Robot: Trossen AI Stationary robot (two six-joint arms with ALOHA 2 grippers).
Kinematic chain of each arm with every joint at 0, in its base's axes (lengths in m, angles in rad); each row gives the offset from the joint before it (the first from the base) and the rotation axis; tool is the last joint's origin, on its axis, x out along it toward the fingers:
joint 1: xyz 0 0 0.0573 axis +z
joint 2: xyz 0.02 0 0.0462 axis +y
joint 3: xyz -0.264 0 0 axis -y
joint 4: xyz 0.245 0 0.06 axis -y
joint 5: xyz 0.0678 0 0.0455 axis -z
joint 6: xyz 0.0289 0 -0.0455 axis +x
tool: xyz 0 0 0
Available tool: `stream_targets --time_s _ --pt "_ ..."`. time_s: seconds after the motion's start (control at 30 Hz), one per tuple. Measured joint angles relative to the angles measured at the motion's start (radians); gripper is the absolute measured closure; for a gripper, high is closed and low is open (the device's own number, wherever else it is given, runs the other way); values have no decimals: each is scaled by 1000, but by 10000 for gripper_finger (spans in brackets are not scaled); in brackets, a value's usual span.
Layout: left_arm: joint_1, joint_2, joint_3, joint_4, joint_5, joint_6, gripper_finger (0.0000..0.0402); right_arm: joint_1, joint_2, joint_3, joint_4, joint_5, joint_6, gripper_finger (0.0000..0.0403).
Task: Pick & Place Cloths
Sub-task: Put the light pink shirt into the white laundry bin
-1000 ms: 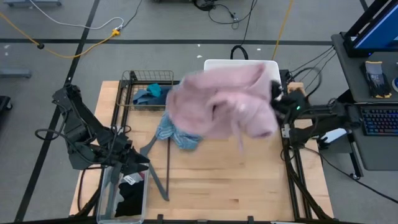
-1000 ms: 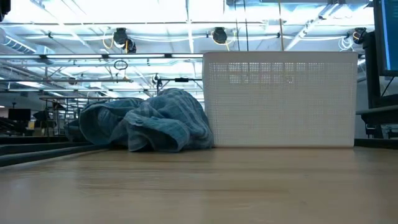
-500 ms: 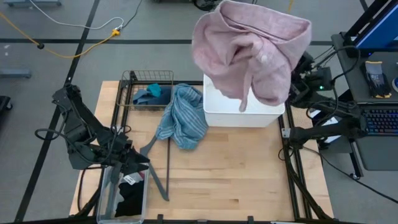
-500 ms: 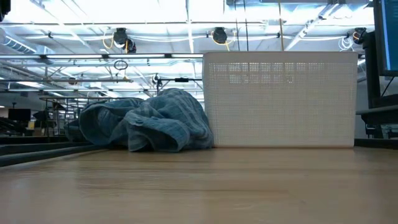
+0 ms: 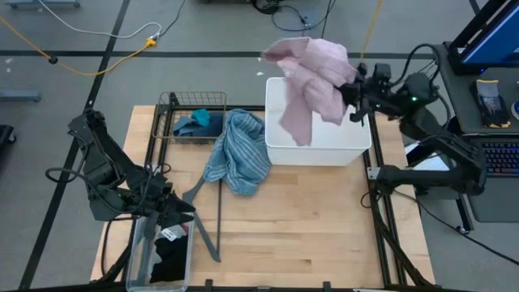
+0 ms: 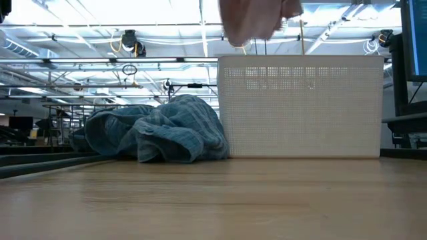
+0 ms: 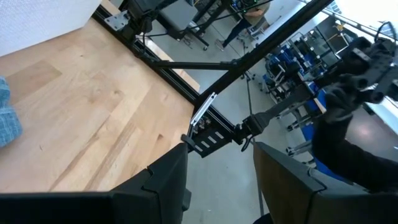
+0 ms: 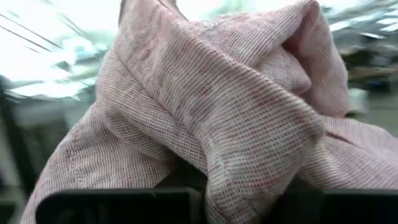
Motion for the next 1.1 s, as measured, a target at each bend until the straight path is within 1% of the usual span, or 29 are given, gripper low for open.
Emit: stream_targets --time_s 0.07,0.2,0.33,0.47,0.6,0.67,0.83,1.1 --pt "0 0 0 0 0 0 215 -26 -29 0 -84 22 -44 368" --pt "0 0 0 -1 0 0 215 -70 -82 0 -226 25 -114 368" --pt "0 0 0 -1 0 0 215 -91 -117 0 -403 70 -172 368" --pt "0 0 0 -1 0 0 215 -93 -119 0 -590 82 -228 368" --pt "0 0 0 -1 0 0 215 -83 -92 -5 -716 140 -265 368" --pt "0 0 0 -1 0 0 215 -80 -78 -23 -739 154 -270 368" --pt "0 0 0 -1 0 0 215 -80 -44 -100 -746 146 -262 368" --pt "0 0 0 0 0 0 215 -80 11 -272 -748 144 -222 368"
